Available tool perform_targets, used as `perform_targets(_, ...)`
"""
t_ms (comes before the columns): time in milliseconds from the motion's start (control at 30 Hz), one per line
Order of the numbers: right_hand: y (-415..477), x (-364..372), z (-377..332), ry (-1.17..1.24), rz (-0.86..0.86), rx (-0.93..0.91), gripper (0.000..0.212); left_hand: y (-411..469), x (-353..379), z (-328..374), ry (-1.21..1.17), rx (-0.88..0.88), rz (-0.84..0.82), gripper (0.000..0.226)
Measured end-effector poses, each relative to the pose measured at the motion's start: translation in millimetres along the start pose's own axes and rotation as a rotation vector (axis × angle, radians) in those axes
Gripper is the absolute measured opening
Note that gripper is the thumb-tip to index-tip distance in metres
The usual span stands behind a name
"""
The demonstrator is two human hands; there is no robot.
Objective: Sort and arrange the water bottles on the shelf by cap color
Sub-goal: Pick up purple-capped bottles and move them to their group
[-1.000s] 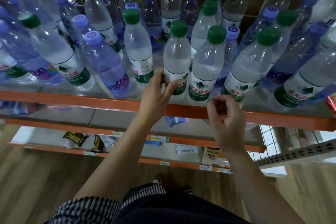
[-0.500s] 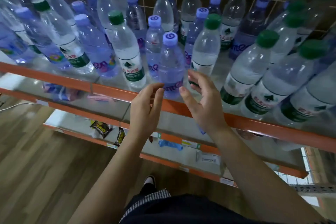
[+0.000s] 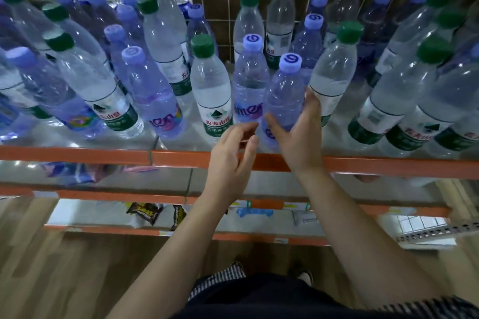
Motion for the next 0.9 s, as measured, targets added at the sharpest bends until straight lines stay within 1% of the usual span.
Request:
perform_targets(67, 0.7, 0.0, -1.6, 0.039, -0.008, -0.004, 0.071, 1.8, 1.8, 0.9, -0.027, 0.006, -0.032, 0.032)
perform_targets(133, -1.5, -4.4, -1.5, 0.087, -0.008, -0.023, 0.064, 6.5, 4.2, 4.2, -0.055, 0.01, -0.024, 0.034)
perform_targets(267, -12.2, -23.5, -4.5, 0.146, 0.032, -0.086, 0.056, 27.6, 7.8, 15.5, -0.058, 0.028, 0.005, 0.052)
perform_targets(433, -21.2, -55.7, -2.6, 0.179, 0.05, -0.127, 0.053, 68.7, 13.6, 27.0, 0.034, 0.083, 0.136, 0.067)
perform_targets(600, -33.1, -74.6, 8.4, 0.201, 0.051, -0.072, 0.044, 100.3, 21.8, 23.3, -0.014, 0.007, 0.24, 0.084)
perform_targets(767, -37.6, -76.2, 17.3, 0.2, 0.035, -0.056, 0.045, 111.9, 25.8, 8.4, -0.021, -0.042, 0.305, 0.082)
perform_targets(900, -35.5, -76.2, 23.6, 0.209, 0.017, -0.033, 0.051, 111.7, 25.1, 1.5, -0.038, -0.034, 0.265, 0.08)
Point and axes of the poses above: each hand's wrist, its own y-axis towards the middle knuckle, its own x-axis out of the palm, z = x × y, the point moved 2 cm from there along y, towards the middle knuckle, and after that the axes turned 14 degrees about -z, right-handed, at the moved point
